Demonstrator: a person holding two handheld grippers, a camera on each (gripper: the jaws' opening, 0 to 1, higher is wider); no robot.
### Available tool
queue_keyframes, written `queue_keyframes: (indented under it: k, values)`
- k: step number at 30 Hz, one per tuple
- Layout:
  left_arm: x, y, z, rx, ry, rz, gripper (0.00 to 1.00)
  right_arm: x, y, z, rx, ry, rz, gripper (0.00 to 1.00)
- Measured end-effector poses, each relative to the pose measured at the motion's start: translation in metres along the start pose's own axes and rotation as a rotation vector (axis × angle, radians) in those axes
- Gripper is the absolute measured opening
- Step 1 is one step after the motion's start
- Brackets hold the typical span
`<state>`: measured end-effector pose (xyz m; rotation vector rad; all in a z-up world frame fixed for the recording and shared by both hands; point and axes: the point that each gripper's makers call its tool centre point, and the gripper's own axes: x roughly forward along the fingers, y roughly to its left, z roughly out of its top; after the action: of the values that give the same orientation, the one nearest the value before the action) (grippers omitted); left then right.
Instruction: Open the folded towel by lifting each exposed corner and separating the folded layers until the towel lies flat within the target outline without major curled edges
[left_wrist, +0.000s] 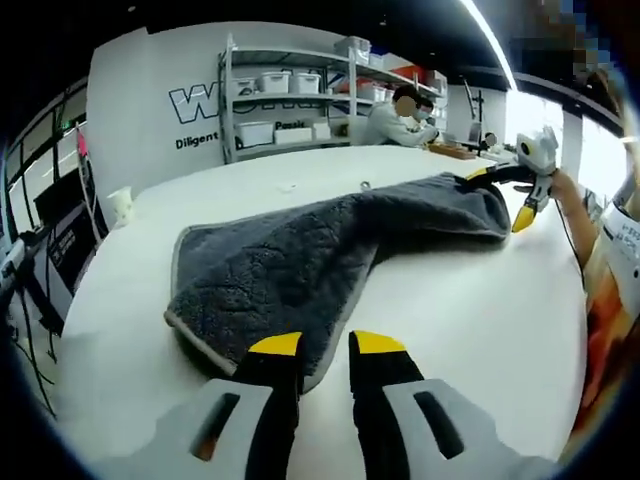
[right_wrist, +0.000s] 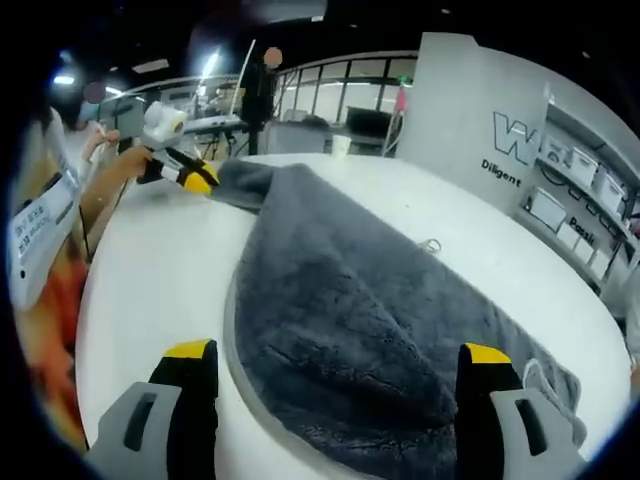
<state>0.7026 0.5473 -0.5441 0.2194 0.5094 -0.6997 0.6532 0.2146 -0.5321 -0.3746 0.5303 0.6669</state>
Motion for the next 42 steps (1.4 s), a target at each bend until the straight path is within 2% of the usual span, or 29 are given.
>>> queue_keyframes:
  k: [4, 7, 13, 20, 27, 42]
  values:
    - [0.004, 0.002, -0.006, 0.021, 0.041, 0.021, 0.17, -0.001, -0.001, -0.001, 0.002, 0.003, -0.003, 0.99]
    - [0.007, 0.004, -0.013, 0.037, 0.074, 0.028, 0.12, -0.002, 0.0, -0.001, -0.003, 0.008, -0.001, 0.99]
    - [0.007, 0.008, -0.012, 0.039, 0.066, 0.034, 0.04, -0.002, -0.001, 0.0, -0.004, 0.007, -0.006, 0.99]
    - [0.003, 0.003, -0.015, 0.037, 0.076, -0.014, 0.03, 0.0, -0.004, -0.001, 0.009, 0.014, -0.019, 0.99]
    - [-0.017, -0.008, -0.028, 0.079, 0.158, -0.049, 0.03, 0.001, -0.001, 0.0, -0.006, 0.016, -0.012, 0.99]
    - [-0.071, 0.001, -0.061, 0.128, 0.331, -0.037, 0.03, 0.002, -0.003, -0.002, -0.009, 0.017, -0.016, 0.99]
